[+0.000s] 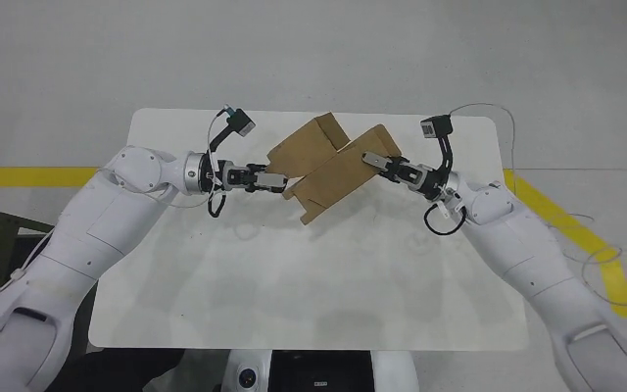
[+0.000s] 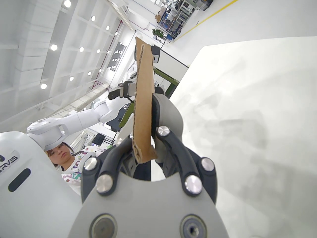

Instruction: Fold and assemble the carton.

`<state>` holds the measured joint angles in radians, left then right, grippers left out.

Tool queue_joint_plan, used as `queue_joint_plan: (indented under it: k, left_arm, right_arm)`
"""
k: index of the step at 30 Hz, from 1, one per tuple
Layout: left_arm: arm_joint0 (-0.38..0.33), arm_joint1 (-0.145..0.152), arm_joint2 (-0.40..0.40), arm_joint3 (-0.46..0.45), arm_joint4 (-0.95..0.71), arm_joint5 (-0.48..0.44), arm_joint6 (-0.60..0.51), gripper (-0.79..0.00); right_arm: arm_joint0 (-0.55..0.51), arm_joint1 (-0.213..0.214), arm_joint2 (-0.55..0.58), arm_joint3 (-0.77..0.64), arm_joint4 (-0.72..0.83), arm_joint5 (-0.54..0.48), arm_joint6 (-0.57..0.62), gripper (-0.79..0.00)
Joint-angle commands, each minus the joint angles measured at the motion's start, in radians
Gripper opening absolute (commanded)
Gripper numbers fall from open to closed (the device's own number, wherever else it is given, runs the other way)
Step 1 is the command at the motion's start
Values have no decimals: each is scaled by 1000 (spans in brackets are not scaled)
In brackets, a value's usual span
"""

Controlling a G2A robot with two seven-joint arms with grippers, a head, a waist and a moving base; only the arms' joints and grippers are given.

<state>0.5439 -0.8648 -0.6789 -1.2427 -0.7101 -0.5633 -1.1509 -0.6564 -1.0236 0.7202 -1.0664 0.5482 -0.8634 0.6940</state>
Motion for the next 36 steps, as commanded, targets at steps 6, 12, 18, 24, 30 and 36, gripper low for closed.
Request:
queue_joint_plan:
  k: [6,12,18,24,30,36]
  left_arm:
    - [17,-3,-34,-5,1,20,-9,0]
    - [30,-6,-70,-13,-11,28,-12,0]
    - [43,-11,-100,-22,-31,38,-11,0]
    - [75,-22,-120,3,-92,70,21,0]
    - [94,-32,-142,34,-120,92,40,0]
    - [105,-42,-156,34,-110,95,37,-114]
  right_arm:
    - [-12,-6,31,17,-70,8,-33,-785]
    - [-27,-10,52,9,-97,19,-35,-785]
    - [-39,-16,68,-3,-117,27,-34,-785]
    - [-45,-25,80,-13,-126,33,-31,-785]
    - [-47,-33,92,-17,-131,31,-23,-785]
    - [-51,-43,101,-22,-137,31,-20,-785]
